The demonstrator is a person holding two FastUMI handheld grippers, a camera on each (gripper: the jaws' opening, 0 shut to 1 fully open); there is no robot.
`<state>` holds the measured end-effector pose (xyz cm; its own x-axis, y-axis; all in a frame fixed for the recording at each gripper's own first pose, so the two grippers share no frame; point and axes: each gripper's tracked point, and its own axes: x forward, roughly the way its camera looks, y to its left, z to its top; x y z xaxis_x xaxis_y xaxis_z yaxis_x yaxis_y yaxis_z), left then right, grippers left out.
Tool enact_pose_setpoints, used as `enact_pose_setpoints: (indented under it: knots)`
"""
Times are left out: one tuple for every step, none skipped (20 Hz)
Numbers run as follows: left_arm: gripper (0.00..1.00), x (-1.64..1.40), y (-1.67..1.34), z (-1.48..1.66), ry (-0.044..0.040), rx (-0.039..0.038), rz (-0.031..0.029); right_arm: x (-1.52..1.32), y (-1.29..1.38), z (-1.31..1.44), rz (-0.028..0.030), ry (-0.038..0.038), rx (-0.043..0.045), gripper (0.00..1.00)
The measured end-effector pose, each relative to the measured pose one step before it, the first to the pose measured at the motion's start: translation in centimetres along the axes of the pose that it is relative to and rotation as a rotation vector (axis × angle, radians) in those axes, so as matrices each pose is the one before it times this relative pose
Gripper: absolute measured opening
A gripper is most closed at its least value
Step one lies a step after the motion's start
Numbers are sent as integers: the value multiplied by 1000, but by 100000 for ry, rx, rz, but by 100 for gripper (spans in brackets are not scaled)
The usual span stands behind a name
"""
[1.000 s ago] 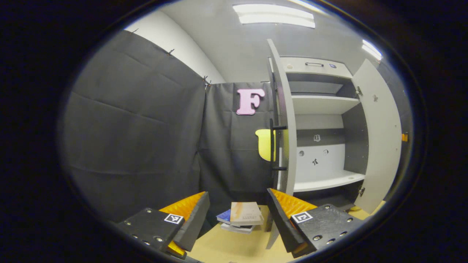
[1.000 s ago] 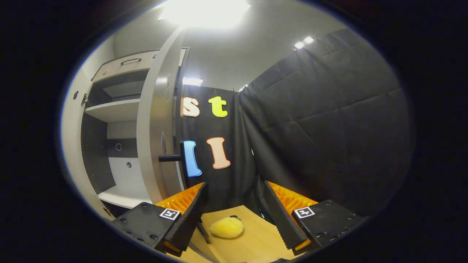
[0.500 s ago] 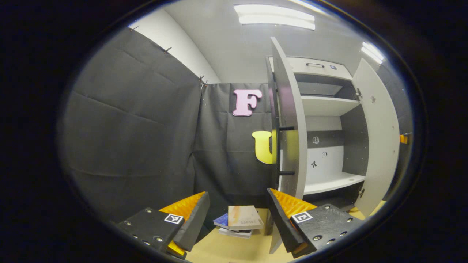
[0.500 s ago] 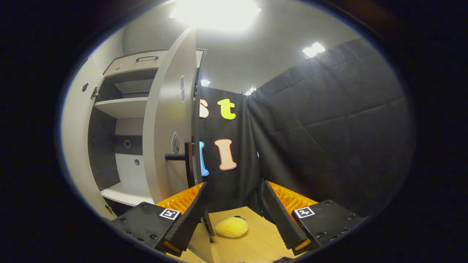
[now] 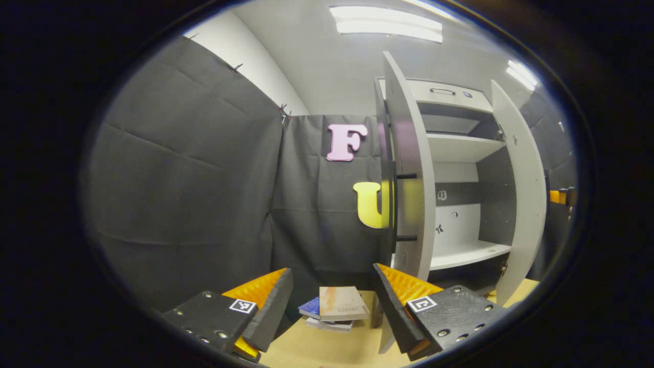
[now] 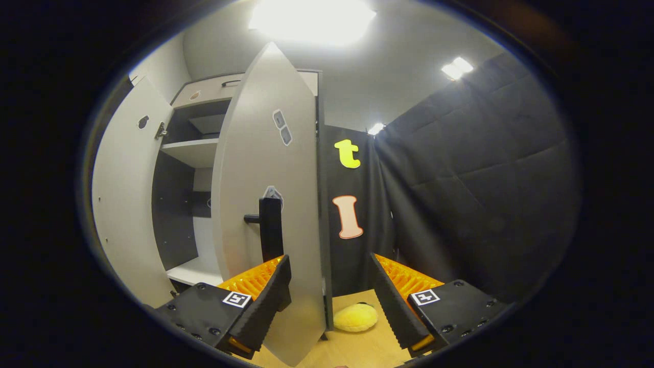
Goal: Grasp the bottle in the cabinet with the left hand and place it on the coaster, then close the right door with the right hand and the left door with the left hand.
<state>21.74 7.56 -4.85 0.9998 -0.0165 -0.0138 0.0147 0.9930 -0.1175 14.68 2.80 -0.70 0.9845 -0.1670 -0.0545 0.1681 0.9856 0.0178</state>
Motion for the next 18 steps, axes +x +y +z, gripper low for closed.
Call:
enact_pose_setpoints:
  knots:
    - [91,-106,283,-110,243,-178,716,362,868,-87,1948,492,-234,92]
    - [91,-348,679,-358,443,-203,709,262,699,-25,1778,24,39,92]
    - [91,-170,622,-198,384,-39,749,388,728,-48,1221,242,-203,92]
    - [91,-275,713,-269,204,81,601,407,471,-161,589,275,-606,98]
    - [91,-209,475,-24,37,307,540,385,505,-184,774,702,-340,98]
    - [91,-142,349,77,-114,559,557,241,576,-210,1146,590,176,98]
    - [91,-191,412,81,-35,740,715,257,616,-134,1215,649,333,98]
    - [91,-174,284,114,-33,562,637,184,480,-267,1184,565,-81,98]
    - [91,-84,173,-83,121,291,440,205,390,-208,883,700,-538,98]
    - [91,-24,110,57,182,2,366,70,292,-205,606,518,-757,98]
    - [91,203,54,0,212,-170,307,1,80,14,201,149,-637,98]
    - [91,207,-9,-17,155,-134,194,-57,-57,44,-35,-338,-441,98]
    - [91,205,-16,77,107,0,159,-185,-208,181,-496,-490,-360,98]
    - [91,329,-23,159,-29,140,4,-283,-324,98,-625,-633,-397,98]
    - [91,415,-93,199,-46,-2,115,-378,-492,138,-693,-611,-386,98]
    - [91,384,-337,166,107,-186,-446,-507,-514,81,-702,-485,-449,98]
    - [91,524,-350,377,-260,-349,-440,-414,-591,59,-698,-347,-590,98]
    - [91,702,-431,386,-385,-281,-347,-517,-766,-71,-927,-198,-698,98]
